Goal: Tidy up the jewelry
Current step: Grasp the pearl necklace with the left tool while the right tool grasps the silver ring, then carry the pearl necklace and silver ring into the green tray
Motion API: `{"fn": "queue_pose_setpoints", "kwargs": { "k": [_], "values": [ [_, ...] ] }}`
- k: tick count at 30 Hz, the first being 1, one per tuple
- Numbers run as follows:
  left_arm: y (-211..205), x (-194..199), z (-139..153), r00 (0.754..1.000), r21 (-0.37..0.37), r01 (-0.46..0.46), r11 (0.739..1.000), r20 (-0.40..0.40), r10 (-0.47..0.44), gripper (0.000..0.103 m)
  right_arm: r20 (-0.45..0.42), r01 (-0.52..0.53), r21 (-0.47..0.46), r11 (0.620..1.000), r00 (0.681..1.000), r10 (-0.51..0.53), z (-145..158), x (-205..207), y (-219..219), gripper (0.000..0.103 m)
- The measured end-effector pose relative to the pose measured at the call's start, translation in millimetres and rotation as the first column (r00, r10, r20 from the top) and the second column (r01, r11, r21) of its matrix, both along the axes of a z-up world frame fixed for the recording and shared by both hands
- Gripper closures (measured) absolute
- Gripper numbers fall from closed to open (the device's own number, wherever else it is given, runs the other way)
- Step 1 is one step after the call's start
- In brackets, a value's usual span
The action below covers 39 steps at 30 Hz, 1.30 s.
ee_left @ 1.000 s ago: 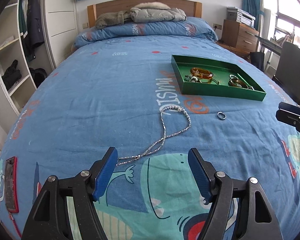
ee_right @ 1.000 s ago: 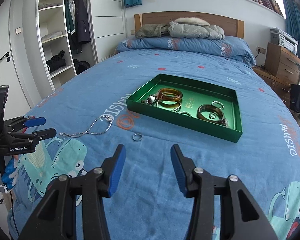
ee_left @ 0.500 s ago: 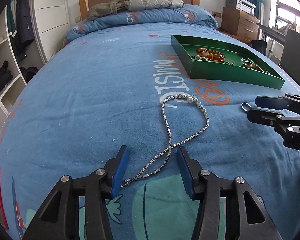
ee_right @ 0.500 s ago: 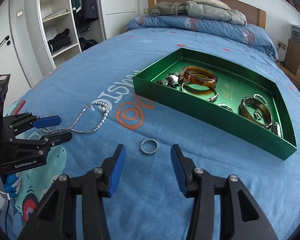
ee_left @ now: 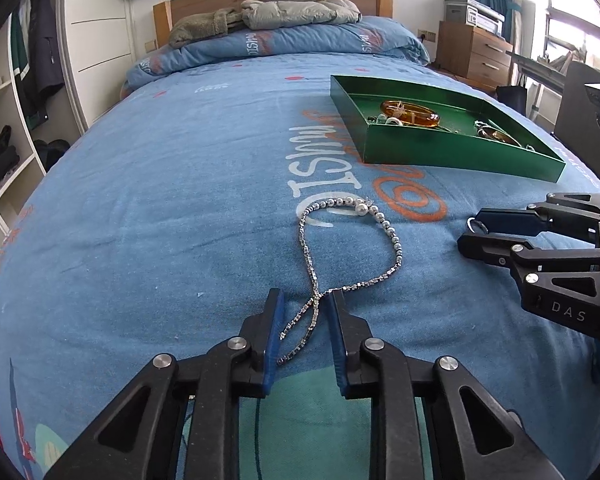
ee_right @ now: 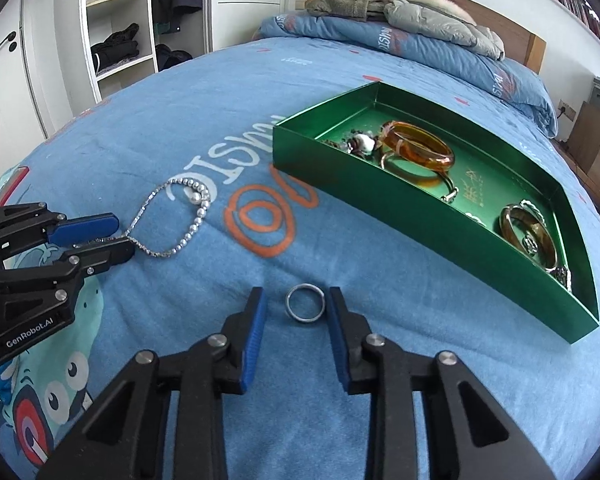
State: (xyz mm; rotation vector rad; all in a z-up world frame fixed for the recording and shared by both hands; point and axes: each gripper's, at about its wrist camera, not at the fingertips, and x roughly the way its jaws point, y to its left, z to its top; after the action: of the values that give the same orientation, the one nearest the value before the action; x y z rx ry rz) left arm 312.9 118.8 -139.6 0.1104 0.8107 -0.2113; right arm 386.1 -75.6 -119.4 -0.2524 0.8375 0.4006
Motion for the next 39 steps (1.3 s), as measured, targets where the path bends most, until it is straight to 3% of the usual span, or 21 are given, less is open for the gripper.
{"fn": "queue_pose_setpoints", "kwargs": {
  "k": [5, 14, 26, 32, 39],
  "values": [
    [7, 0, 0, 1.000, -0.052, -0.002, 0.999, -0.004, 0.001, 0.087, 0.010, -0.006, -0.019, 1.000, 1.000, 0.006, -1, 1, 6, 0.084],
    [17, -1, 1, 1.000, -0.117, 0.000, 0.993, -0.003, 0.000, 0.100, 0.043, -0.005, -0.028, 1.000, 0.999, 0.007, 1, -4, 8, 0.084],
    [18, 0, 11, 0.998, -0.162, -0.058, 0.985, -0.025, 0.054, 0.101, 0.054, -0.043, 0.054, 0.998, 0.998, 0.040, 14, -19, 3, 0.084],
    [9, -1, 33, 0.998, -0.175, -0.065, 0.982, -0.015, 0.063, 0.101, 0.086, -0.041, 0.096, 0.995, 0.996, 0.033, 35, -29, -18, 0.084],
    [4, 8, 71, 0.998, -0.255, -0.052, 0.966, 0.010, 0.056, 0.101, 0.121, 0.017, 0.110, 0.994, 0.992, -0.031, 60, -29, -67, 0.084]
  ]
}}
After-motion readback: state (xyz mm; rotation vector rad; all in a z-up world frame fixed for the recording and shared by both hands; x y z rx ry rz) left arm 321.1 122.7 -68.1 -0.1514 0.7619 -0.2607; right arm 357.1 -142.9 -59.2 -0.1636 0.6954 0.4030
